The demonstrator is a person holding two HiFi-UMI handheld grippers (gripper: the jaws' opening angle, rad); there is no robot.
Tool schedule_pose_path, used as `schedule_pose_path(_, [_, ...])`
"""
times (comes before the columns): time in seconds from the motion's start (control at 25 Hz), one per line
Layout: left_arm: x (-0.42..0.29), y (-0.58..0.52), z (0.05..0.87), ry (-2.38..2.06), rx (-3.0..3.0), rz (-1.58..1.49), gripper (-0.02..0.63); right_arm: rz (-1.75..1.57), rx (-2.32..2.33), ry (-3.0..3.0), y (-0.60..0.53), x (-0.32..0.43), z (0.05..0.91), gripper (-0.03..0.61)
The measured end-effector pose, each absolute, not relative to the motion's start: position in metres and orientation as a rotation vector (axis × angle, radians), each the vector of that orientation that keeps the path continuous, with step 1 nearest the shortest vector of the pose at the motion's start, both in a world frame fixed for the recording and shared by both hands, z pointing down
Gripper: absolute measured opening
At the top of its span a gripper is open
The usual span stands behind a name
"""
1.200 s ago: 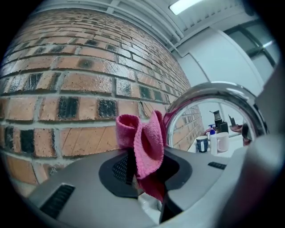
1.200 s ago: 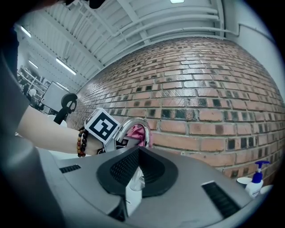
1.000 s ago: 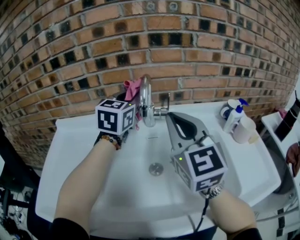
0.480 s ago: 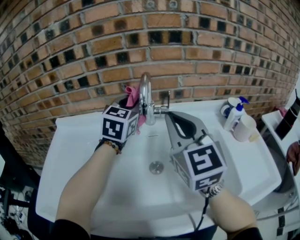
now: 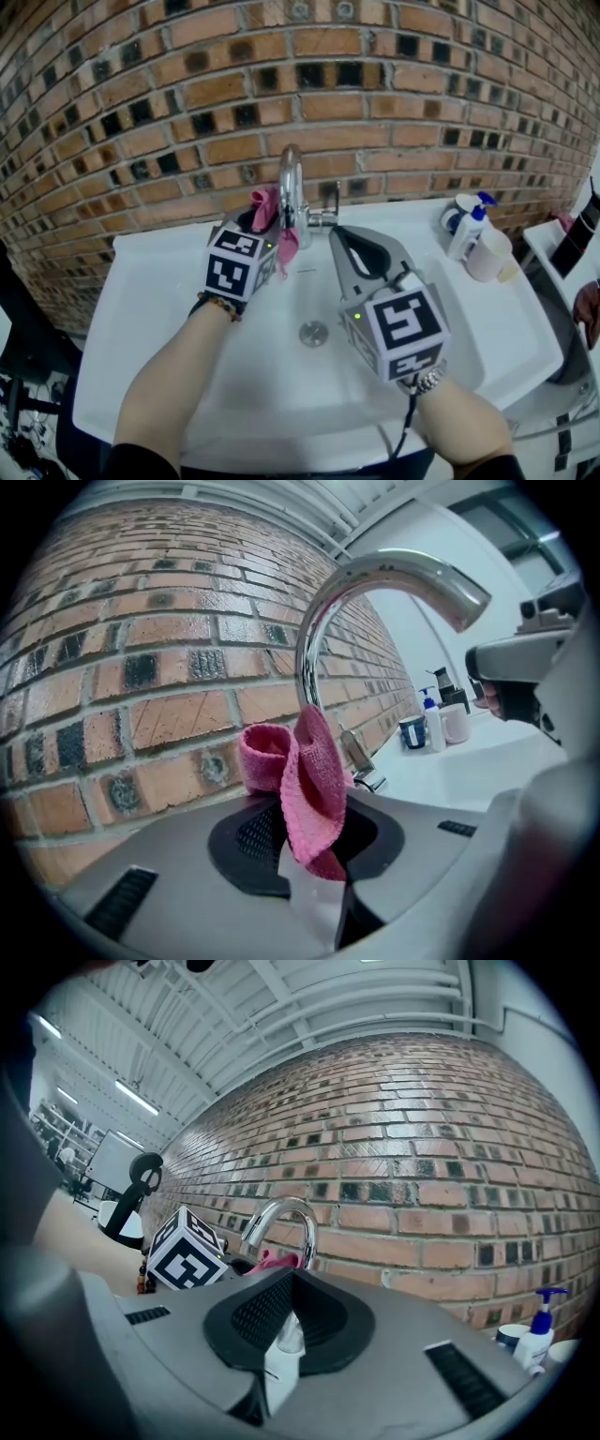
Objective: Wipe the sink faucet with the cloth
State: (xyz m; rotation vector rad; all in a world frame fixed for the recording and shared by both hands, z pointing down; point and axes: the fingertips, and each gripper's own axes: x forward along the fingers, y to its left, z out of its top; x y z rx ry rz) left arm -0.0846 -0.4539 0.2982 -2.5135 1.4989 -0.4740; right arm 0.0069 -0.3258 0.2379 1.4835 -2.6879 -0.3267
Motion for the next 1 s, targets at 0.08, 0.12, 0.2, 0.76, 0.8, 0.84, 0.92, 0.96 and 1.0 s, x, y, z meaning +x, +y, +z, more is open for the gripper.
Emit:
schedule_pose_path(0.08, [-0.085,-0.452,0.303,1.503,-2.521,-0.478,0.094,-0.335,1.485,-2.691,-0.327,0.007,0.239,0.011])
schedule_pose_path(0.12, [-0.084,-0.451,0.306,1.504,-2.527,-0.479,0.094,-0.332,1.485,-2.689,-0.328,0.007,0.24,0.011])
schedule_pose_path(0.2, [-0.083,-0.449,0.312,1.504,-2.544,-0.481,0.094,-0.318,1.484,-2.682,-0.329,0.007,0.243,0.011])
schedule_pose_path(0.76, [-0.074,-0.443,0.373,1.457,-2.664,-0.659,0.095,-0.266,1.509,-2.631,-0.335,0.011,0.253,0.011])
schedule_pose_path(0.8, [-0.072,-0.442,0.377,1.444,-2.674,-0.674,0.097,-0.268,1.513,-2.629,-0.336,0.011,0.254,0.011])
schedule_pose_path(0.84, [-0.071,-0.442,0.38,1.434,-2.68,-0.683,0.097,-0.271,1.515,-2.627,-0.337,0.012,0.254,0.012])
schedule_pose_path(0.92, [-0.069,-0.441,0.382,1.428,-2.681,-0.69,0.097,-0.27,1.523,-2.617,-0.339,0.014,0.256,0.011])
schedule_pose_path(0.96, [-0.069,-0.44,0.382,1.427,-2.683,-0.696,0.097,-0.265,1.53,-2.609,-0.34,0.016,0.258,0.011])
schedule_pose_path(1.0, [-0.069,-0.439,0.382,1.423,-2.685,-0.704,0.097,-0.259,1.535,-2.602,-0.342,0.018,0.259,0.011])
